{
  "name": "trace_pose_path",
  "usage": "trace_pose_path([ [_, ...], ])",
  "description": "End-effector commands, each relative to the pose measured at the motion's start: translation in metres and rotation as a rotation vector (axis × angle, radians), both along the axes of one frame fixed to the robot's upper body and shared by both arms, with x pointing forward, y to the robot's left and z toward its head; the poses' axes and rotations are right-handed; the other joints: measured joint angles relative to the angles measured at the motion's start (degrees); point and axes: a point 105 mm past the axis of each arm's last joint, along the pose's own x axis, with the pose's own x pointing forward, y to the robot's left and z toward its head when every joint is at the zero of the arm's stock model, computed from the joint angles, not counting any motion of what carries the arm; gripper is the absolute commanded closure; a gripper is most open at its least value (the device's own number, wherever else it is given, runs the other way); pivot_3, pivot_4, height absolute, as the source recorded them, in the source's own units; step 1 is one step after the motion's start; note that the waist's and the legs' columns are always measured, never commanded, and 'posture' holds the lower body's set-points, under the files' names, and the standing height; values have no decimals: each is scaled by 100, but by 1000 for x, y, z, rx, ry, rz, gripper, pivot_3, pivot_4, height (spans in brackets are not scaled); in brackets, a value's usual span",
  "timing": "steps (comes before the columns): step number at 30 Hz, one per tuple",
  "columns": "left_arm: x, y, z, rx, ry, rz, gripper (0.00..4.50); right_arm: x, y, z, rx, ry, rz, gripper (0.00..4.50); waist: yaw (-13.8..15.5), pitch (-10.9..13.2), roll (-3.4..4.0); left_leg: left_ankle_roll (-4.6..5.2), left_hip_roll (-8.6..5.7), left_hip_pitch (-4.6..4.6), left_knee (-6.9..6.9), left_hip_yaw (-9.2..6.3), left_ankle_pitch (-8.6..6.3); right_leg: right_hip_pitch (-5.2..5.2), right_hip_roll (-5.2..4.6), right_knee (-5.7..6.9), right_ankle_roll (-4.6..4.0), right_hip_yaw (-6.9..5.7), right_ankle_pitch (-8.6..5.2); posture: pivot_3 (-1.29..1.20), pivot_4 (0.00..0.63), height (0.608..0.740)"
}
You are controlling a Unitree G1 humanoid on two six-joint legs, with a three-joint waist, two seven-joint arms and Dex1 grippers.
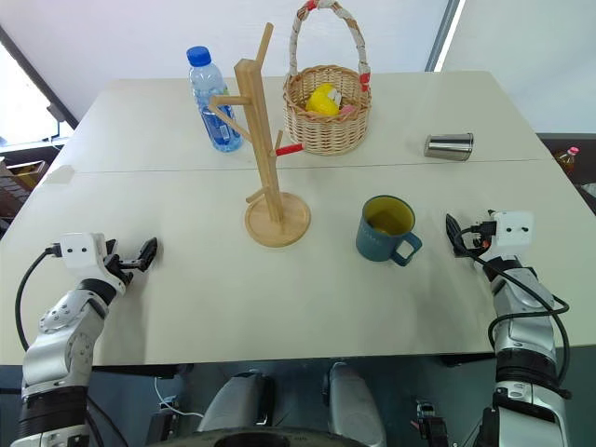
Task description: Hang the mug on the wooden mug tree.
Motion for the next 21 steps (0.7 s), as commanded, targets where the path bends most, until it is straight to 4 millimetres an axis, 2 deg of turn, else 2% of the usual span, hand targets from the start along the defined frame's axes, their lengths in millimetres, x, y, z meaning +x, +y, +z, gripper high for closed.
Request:
trace_pose_path([
  [1,0,-6,7,9,-22,-26,0,0,-3,9,-2,-45,-11,90,0,0,0,0,0,0,0,0,0,0,0,0,0,0,0,0,150,740],
  [11,2,-11,9,7,-27,-44,0,-2,-2,10,-6,-46,-11,90,2,0,0,0,0,0,0,0,0,0,0,0,0,0,0,0,150,740],
  [17,7,-33,19,0,-68,-167,0,-6,-2,11,-9,-51,-15,90,1,0,0,0,0,-1,0,0,0,0,0,0,0,0,0,0,150,740],
  [21,9,-57,23,-8,-96,-306,0,-10,3,15,-13,-66,-17,90,0,0,0,0,0,-1,0,0,0,0,0,0,0,0,0,0,150,740],
])
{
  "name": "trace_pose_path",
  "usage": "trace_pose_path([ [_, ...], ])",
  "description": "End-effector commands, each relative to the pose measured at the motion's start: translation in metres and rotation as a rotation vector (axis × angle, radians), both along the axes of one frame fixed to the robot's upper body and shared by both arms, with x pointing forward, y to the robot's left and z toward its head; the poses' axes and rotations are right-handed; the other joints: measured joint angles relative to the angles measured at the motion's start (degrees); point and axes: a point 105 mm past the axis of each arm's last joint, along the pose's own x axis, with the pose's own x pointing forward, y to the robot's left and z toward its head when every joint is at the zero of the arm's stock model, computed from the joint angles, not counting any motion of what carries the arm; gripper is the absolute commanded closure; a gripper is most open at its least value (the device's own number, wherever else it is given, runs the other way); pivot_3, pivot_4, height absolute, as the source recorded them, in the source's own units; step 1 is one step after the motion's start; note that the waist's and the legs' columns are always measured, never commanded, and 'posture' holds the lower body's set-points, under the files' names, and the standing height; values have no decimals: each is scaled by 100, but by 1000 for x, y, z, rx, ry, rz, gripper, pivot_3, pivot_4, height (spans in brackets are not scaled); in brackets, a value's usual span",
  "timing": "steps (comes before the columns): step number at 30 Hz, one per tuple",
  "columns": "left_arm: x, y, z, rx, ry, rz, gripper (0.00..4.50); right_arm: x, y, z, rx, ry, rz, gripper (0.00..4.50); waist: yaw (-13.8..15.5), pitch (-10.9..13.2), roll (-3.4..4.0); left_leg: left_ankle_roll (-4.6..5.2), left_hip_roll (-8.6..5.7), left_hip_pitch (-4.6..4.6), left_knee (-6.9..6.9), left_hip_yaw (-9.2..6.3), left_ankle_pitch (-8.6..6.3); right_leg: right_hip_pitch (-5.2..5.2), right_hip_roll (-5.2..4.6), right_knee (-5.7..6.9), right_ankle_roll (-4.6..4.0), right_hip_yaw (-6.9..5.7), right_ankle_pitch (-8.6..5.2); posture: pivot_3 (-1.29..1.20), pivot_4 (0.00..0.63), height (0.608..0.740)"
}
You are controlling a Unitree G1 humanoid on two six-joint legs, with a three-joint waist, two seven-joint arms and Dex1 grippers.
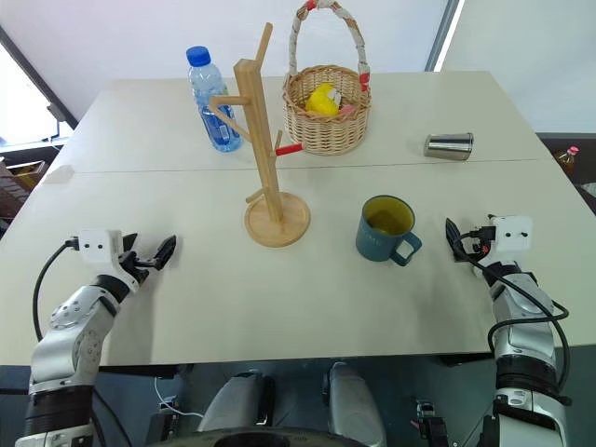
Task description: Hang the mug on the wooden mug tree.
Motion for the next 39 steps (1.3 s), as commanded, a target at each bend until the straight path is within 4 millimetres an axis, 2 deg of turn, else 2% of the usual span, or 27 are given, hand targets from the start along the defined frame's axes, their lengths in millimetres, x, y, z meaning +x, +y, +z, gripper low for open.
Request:
trace_pose_path([
  [1,3,-27,16,7,-72,-158,0,-6,-1,20,-6,-74,-21,90,0,0,0,0,0,0,0,0,0,0,0,0,0,0,0,0,150,740],
  [4,1,-47,16,0,-76,-289,0,-18,-2,24,-11,-91,-41,90,12,0,1,0,0,-2,0,-1,0,0,0,-1,0,0,0,0,150,740],
  [10,-7,-88,22,-32,-94,-578,0,-50,13,15,-34,-32,27,90,9,-1,2,0,0,-1,0,-1,0,2,0,-1,-1,0,-1,0,150,740],
  [12,-11,-96,23,-32,-96,-637,0,-58,17,13,-45,-12,50,90,0,-3,6,0,0,-1,0,-1,0,2,0,-2,-1,1,-1,0,150,740],
  [15,-21,-111,21,-21,-81,-755,0,-79,44,6,-29,50,206,90,1,-4,9,1,0,1,0,0,0,3,1,-2,-2,3,-2,0,150,740],
  [18,-27,-120,18,-4,-72,-819,0,-90,63,-2,-32,108,301,90,-6,-4,9,1,4,2,-2,-3,0,4,4,-2,-2,1,-3,0,150,740],
  [23,-36,-135,17,7,-83,-902,0,-84,86,-3,-22,85,329,90,-1,-4,8,1,4,4,2,-1,0,6,4,-2,-2,2,-3,0,150,740],
  [29,-42,-141,14,-4,-86,-930,0,-74,103,-1,-7,51,341,90,13,-4,8,1,3,1,2,-3,0,4,4,-4,-1,1,-3,0,150,740],
  [33,-45,-145,13,-7,-112,-945,0,-70,100,2,-8,28,304,90,16,-4,8,1,2,0,2,-3,0,4,3,-7,-1,1,-3,0,150,740],
  [39,-52,-159,20,7,-164,-1004,0,-67,83,8,0,-10,221,90,12,-4,8,1,2,2,2,-2,0,5,4,-6,-1,1,-3,0,150,740],
])
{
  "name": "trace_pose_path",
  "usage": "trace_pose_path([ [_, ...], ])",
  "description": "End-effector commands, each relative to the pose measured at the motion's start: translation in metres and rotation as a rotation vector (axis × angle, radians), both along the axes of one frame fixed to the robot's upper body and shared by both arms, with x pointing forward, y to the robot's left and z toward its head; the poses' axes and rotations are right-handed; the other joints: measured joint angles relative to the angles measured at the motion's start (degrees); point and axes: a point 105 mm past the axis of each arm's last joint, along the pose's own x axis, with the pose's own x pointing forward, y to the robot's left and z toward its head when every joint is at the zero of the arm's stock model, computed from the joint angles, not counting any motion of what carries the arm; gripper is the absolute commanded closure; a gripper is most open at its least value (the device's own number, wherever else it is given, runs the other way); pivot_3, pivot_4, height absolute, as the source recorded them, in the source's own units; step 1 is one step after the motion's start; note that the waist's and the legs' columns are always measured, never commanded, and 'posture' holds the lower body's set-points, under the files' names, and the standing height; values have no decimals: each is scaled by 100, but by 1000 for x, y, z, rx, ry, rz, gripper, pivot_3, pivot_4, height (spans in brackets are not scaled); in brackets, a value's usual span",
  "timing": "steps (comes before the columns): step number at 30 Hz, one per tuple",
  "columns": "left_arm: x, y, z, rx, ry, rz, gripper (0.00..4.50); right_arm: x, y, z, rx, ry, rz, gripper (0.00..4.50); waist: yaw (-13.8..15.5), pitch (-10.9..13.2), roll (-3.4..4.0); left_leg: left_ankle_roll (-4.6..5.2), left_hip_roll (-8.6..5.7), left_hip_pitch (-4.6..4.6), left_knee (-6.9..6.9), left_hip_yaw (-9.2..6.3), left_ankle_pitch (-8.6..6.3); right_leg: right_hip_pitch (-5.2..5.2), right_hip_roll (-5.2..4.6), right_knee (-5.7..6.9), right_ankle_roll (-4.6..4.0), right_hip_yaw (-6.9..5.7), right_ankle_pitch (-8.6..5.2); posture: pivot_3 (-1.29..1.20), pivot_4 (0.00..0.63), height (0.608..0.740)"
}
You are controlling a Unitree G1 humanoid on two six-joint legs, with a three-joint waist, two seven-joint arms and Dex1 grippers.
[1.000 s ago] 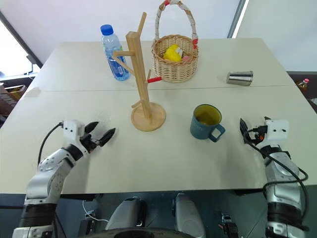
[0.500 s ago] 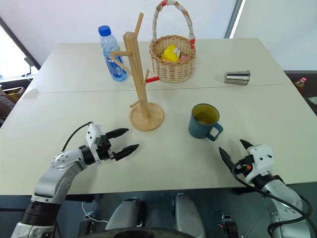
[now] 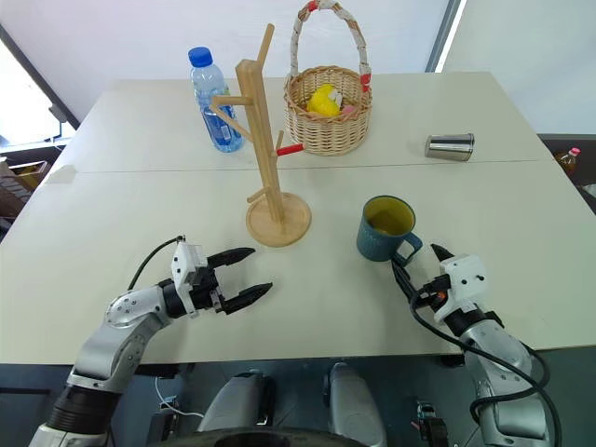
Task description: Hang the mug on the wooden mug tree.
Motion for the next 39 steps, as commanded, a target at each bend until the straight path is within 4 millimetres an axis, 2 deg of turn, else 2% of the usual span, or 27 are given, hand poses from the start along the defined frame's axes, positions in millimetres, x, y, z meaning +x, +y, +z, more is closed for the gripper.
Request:
trace_pose_path([
  [1,-7,-13,13,-5,-71,-64,0,1,-10,10,-1,-53,-49,90,1,0,0,0,0,0,0,0,0,0,0,0,0,0,0,0,150,740],
  [8,-11,-21,22,-13,-93,-83,0,3,-16,6,-18,-74,-140,90,-4,0,0,0,0,1,0,0,0,0,3,2,0,0,0,0,150,740],
  [16,-10,-20,23,-6,-94,-84,0,13,-11,-1,20,-94,-219,90,-11,-1,1,0,0,2,0,0,0,0,5,4,0,0,0,0,150,740],
  [22,-10,-21,25,-7,-97,-88,0,20,-5,-3,37,-99,-204,90,-11,-1,2,0,0,2,0,1,0,0,4,4,0,-1,0,0,150,740],
  [25,-11,-22,29,-20,-105,-94,0,21,1,-2,52,-98,-182,871,-13,-1,2,0,0,2,0,0,0,0,5,4,0,-1,0,0,150,740],
  [29,-11,-23,30,-22,-109,-95,0,20,7,1,71,-103,-154,2855,-9,-1,2,0,0,2,0,0,0,0,4,5,0,-1,0,0,150,740],
  [30,-11,-23,31,-22,-110,-95,0,20,8,2,75,-104,-148,3524,-8,-1,2,1,0,2,1,1,0,1,4,5,0,-1,0,0,150,740],
  [32,-11,-23,31,-21,-112,-94,0,20,13,6,79,-109,-119,4441,-10,-1,2,0,0,2,0,0,0,1,4,5,0,-1,0,0,150,740],
  [36,-10,-21,32,-17,-114,-89,0,20,23,15,25,-120,-59,4482,-17,-1,2,1,0,2,0,0,0,0,5,6,0,-1,0,0,150,740],
  [38,-10,-18,30,-9,-112,-76,0,19,35,24,-81,-138,32,4482,-16,0,3,0,0,2,1,0,0,0,5,6,0,-1,0,0,150,740],
  [39,-9,-15,29,2,-111,-67,0,18,46,31,-189,-162,110,4482,-18,0,2,1,-1,3,1,1,0,0,5,5,0,-1,0,0,150,740],
])
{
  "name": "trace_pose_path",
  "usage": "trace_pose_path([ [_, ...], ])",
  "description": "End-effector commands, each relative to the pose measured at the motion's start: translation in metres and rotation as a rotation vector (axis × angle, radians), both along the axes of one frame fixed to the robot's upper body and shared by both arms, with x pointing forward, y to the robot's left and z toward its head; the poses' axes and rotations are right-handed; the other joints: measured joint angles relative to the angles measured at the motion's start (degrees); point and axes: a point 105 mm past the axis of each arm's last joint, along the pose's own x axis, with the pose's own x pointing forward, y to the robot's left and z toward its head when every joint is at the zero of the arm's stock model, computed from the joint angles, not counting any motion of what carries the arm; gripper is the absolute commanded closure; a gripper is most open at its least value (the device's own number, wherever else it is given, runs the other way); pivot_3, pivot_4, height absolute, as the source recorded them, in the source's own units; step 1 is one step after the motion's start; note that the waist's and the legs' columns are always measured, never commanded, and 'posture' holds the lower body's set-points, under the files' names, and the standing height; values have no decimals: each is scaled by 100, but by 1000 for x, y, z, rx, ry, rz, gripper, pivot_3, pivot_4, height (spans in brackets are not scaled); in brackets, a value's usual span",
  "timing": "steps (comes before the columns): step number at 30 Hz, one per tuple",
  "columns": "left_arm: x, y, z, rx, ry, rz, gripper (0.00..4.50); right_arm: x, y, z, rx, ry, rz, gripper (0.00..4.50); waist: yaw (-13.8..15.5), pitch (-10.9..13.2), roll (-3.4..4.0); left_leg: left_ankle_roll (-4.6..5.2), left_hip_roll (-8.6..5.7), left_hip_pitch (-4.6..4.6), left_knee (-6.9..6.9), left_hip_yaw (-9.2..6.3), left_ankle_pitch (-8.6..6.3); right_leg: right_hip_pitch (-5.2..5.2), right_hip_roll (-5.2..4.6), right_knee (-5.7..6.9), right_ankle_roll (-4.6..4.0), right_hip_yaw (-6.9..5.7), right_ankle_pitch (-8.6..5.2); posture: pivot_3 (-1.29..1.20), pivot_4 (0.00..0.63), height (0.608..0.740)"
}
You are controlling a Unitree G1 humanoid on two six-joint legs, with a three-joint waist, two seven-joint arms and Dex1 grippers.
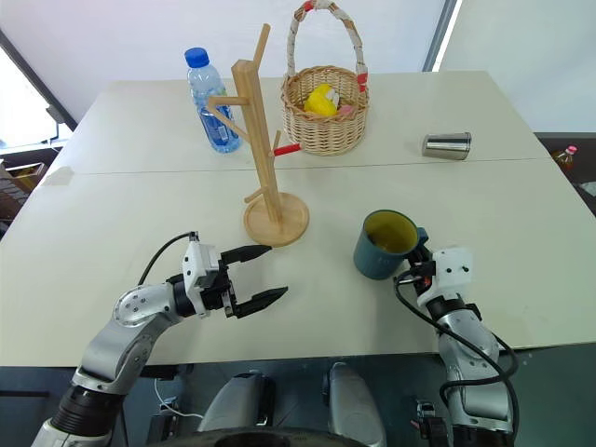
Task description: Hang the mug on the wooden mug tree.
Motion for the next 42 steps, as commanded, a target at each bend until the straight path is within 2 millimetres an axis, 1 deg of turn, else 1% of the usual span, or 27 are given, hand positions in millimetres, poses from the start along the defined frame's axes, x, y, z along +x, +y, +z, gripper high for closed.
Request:
trace_pose_path([
  [1,1,9,7,13,-37,22,0,-3,34,37,-277,-127,221,4482,-11,1,1,0,0,0,0,0,0,0,1,0,0,0,0,0,150,740],
  [3,3,16,4,28,-36,40,0,-4,49,55,-417,-189,327,4482,-20,2,0,0,-1,1,0,1,0,-1,2,0,0,0,0,0,150,740],
  [4,4,17,4,30,-36,43,0,-3,52,60,-441,-204,345,4482,-19,2,0,0,-1,2,0,1,0,0,4,0,0,-1,0,0,150,740],
  [6,8,23,5,36,-42,66,0,0,65,84,-560,-269,429,4482,-11,3,-1,0,0,2,1,-5,0,2,7,1,0,-4,0,0,150,740],
  [8,10,27,5,42,-50,78,0,2,76,101,-652,-311,499,4482,-6,4,-2,1,-1,1,6,-2,1,1,5,1,1,-3,0,0,150,740],
  [11,12,29,8,39,-59,88,0,8,87,125,-647,-350,527,4482,14,4,-8,1,0,0,7,-9,0,2,5,0,0,-8,0,0,150,740],
  [13,13,31,11,24,-66,98,0,11,92,133,-653,-356,539,4482,22,4,-8,1,-1,-4,7,-12,0,1,2,-1,0,-10,0,0,150,740],
  [17,14,32,18,-8,-76,113,0,17,96,136,-686,-334,574,4482,19,6,-10,1,-4,-9,7,-9,0,2,-7,-9,1,-9,0,0,150,740],
  [19,15,33,23,-38,-79,122,0,23,98,142,-671,-339,575,4482,13,6,-10,1,-4,-9,7,-8,0,1,-8,-10,1,-8,1,0,150,740],
  [23,20,39,34,-74,-86,152,0,39,99,149,-696,-337,569,4482,1,6,-10,1,-2,-4,7,-9,0,1,-5,-5,0,-9,1,0,150,740],
  [29,24,45,44,-95,-101,175,0,55,103,163,-730,-353,594,4482,-2,6,-10,1,-2,-8,6,-7,0,-5,-5,-3,0,-9,1,0,150,740],
  [32,24,44,47,-103,-104,183,0,60,107,170,-748,-370,620,4482,8,6,-10,0,-2,-11,6,-7,0,-6,-7,-5,0,-9,1,0,150,740],
  [37,23,43,49,-111,-105,190,0,65,115,175,-764,-390,655,4482,2,6,-10,0,-2,-11,5,-7,0,-6,-7,-6,0,-8,2,0,150,740],
  [42,24,44,55,-126,-115,202,0,71,128,179,-770,-400,678,4482,-13,6,-10,0,-2,-10,5,-7,0,-8,-8,-4,-1,-8,2,0,150,740],
])
